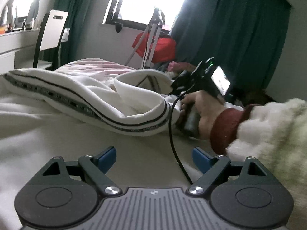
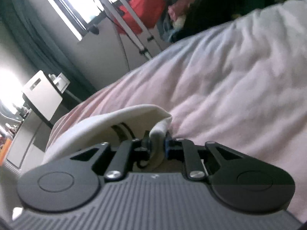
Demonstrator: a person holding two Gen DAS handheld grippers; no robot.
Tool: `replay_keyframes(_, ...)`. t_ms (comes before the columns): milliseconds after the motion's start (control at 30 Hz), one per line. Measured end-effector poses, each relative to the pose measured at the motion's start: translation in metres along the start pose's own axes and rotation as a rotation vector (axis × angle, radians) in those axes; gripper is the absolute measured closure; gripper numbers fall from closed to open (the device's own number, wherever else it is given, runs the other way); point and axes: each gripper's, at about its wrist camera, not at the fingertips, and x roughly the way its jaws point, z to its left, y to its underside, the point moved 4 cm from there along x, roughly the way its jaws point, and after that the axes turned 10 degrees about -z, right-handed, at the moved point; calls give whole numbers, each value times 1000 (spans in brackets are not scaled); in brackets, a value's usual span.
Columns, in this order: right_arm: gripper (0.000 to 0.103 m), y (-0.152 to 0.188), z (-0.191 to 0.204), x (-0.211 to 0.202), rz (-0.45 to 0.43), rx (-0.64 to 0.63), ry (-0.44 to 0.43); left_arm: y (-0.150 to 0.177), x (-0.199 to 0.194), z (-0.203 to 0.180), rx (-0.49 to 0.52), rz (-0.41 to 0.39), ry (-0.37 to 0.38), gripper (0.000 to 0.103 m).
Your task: Fold clothes
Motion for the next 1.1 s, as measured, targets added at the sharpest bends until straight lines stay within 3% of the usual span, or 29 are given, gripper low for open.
replay_keyframes(133,90,-21,-13,-43,-105,-65,53,1,-5,-2,29,-22,-15,15)
replay_keyframes(300,90,-77,-70,-109,-196,-157,190,7,-8,-18,117,-31,-12,15)
replay_keyframes(467,91,-138,-131,-182,-237,-339,361,17,-12,-41,176,-31,27,15)
replay_keyframes(600,91,-177,-160,-232,-277,-389,421,25,-11,-51,213,-22,29,15)
replay_keyframes(733,92,-201,-155,-292,-372,-268,282,29,-13,-52,202,-1,14,15)
replay_keyframes(833,92,-210,-149,-324,-358,-228,248,27,-15,-53,182,-7,16,15)
replay_keyframes(1000,91,-219,-167,-328,-314,-205,295,27,-17,-57,191,-14,21,15)
replay_keyframes(1100,91,-216,-192,-297,-301,-183,378,29,-15,-54,179,-1,19,15)
